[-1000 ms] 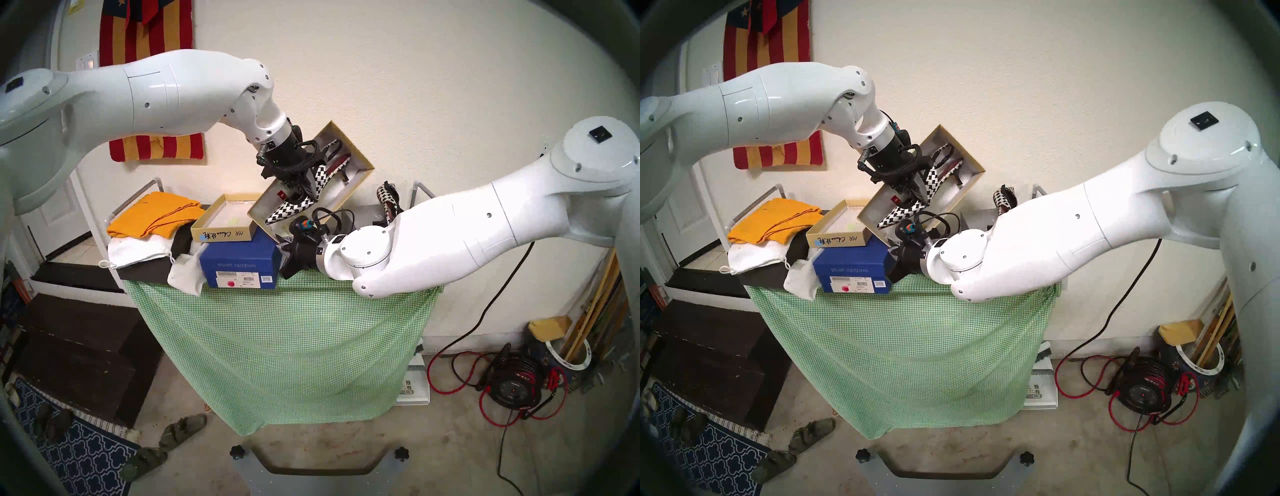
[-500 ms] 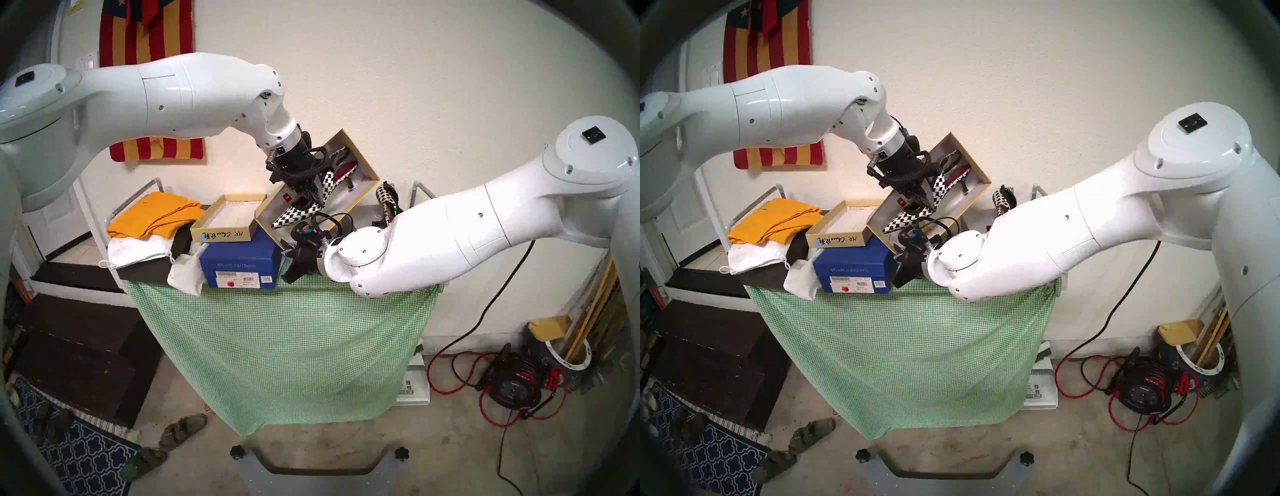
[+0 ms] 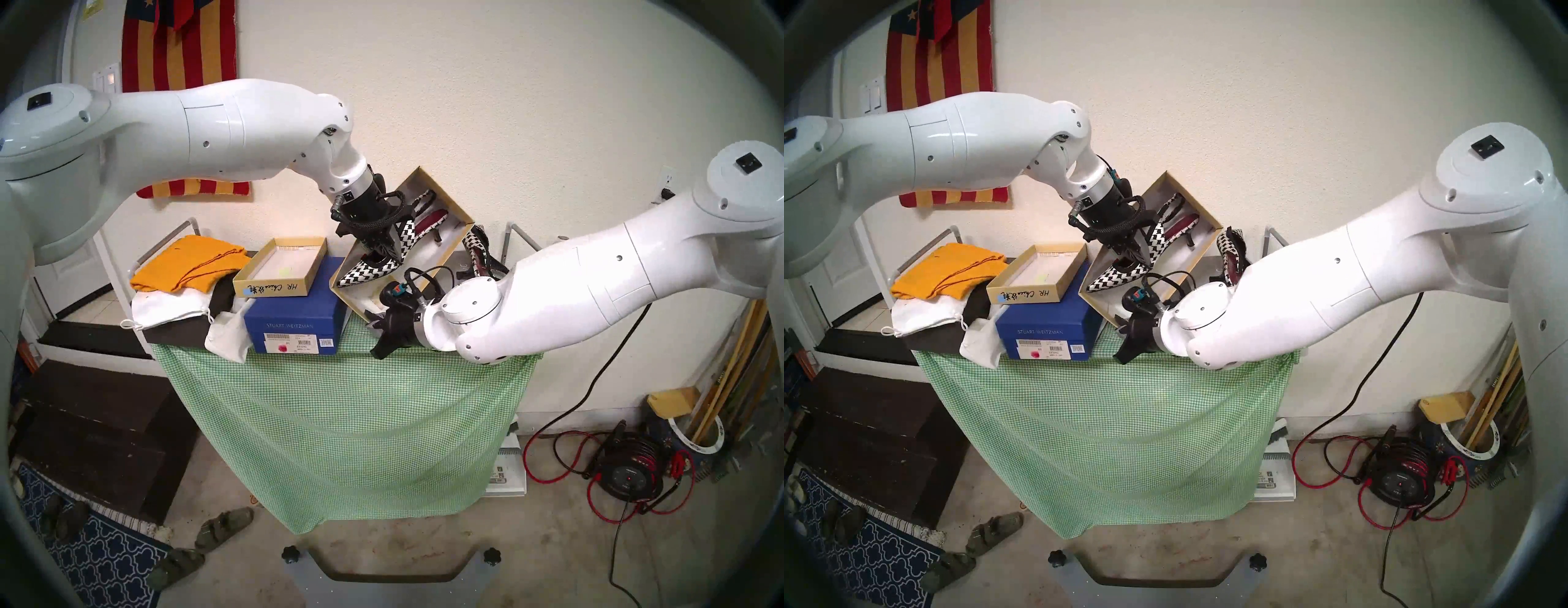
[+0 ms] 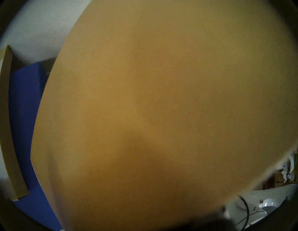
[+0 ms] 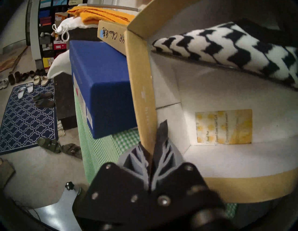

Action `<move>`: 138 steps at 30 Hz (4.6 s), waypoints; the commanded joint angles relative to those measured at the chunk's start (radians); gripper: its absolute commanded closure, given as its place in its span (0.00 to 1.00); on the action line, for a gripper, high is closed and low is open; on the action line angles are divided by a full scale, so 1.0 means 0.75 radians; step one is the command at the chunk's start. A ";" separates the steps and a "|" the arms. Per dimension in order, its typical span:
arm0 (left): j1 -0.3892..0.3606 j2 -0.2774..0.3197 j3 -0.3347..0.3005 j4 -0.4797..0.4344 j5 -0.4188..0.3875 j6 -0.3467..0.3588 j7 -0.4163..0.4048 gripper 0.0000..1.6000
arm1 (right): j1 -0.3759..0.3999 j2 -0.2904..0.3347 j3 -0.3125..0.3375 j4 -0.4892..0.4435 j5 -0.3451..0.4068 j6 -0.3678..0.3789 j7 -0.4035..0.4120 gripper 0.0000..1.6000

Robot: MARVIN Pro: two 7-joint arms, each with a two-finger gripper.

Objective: Take shoe out of the box

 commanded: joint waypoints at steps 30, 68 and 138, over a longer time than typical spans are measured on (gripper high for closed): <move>-0.240 0.150 -0.143 -0.299 0.039 -0.004 -0.130 1.00 | 0.407 0.258 -0.175 -0.348 0.105 0.437 0.599 1.00; -0.286 0.242 0.045 0.019 0.113 -0.004 -0.303 1.00 | 0.631 0.511 -0.239 -0.557 -0.061 0.203 0.396 1.00; -0.082 0.018 0.769 0.460 0.416 -0.004 -0.970 0.81 | 0.799 0.371 -0.165 -0.474 -0.288 0.416 0.653 1.00</move>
